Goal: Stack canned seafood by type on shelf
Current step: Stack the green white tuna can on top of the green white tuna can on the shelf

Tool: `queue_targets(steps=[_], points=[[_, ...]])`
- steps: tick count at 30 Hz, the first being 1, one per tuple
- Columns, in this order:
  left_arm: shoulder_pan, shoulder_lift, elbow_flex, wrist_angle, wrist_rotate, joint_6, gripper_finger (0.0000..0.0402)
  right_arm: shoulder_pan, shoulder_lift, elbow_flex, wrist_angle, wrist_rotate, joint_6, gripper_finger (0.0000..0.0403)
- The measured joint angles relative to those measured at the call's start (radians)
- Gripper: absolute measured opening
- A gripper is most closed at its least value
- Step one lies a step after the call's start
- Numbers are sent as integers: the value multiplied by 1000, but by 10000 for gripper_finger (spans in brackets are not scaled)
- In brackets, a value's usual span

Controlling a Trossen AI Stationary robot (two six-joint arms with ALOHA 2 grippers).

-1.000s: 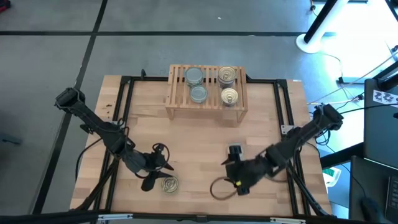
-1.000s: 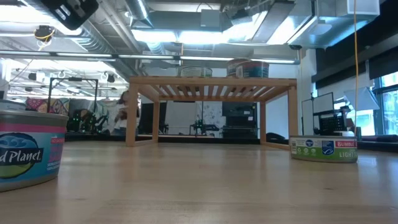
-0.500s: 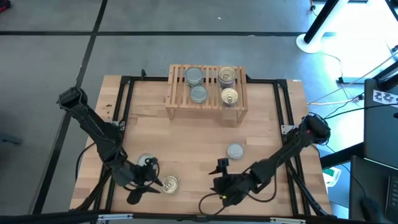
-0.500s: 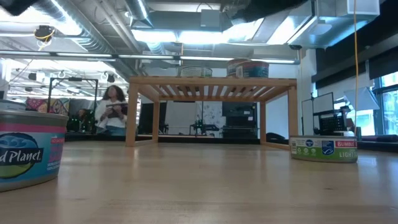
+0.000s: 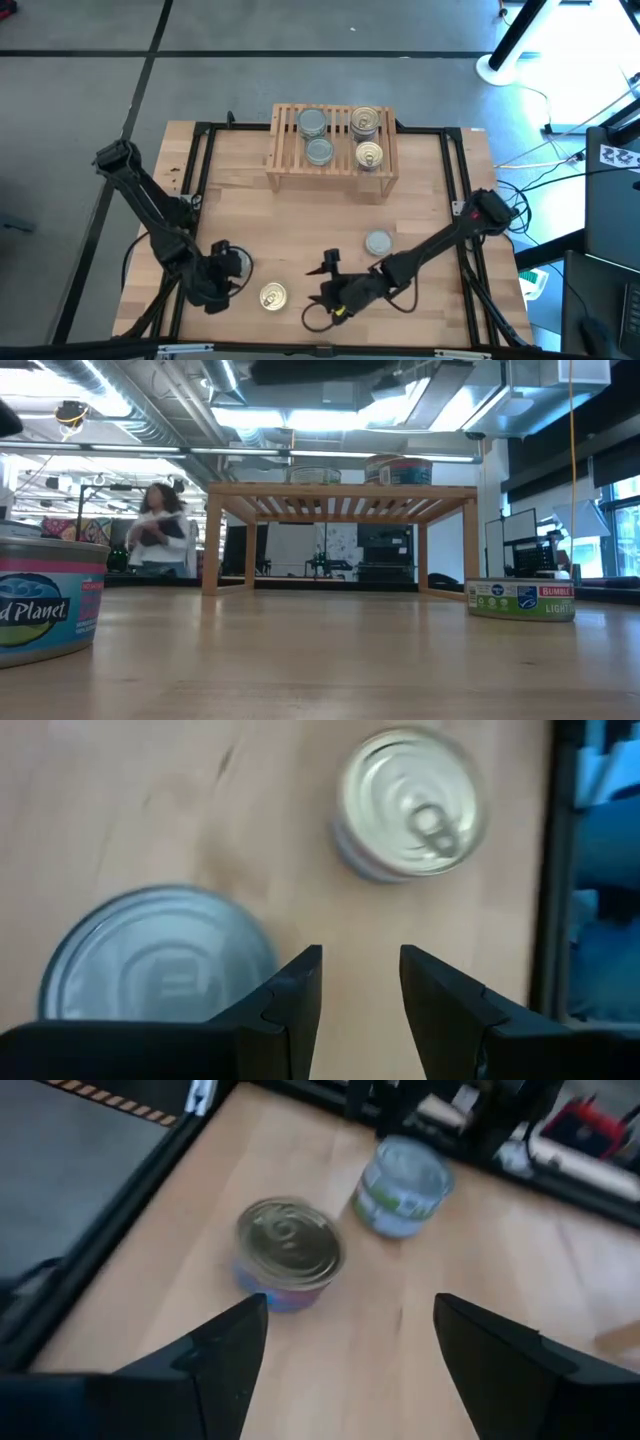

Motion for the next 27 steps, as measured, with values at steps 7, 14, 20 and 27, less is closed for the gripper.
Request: queue_targets(steps=[7,14,20,27], points=[[0,41,0,-22,0,-25,131,-57,87,0,231,2,-327,287],[3,57,0,-26,-5,-27,131,-118,187,0,492,-131,-540,287],[28,57,0,-31,-8,-14,131,-174,265,45,546,-191,-565,287],[52,57,0,-86,-10,-52,131,-213,296,84,531,-200,-564,287]])
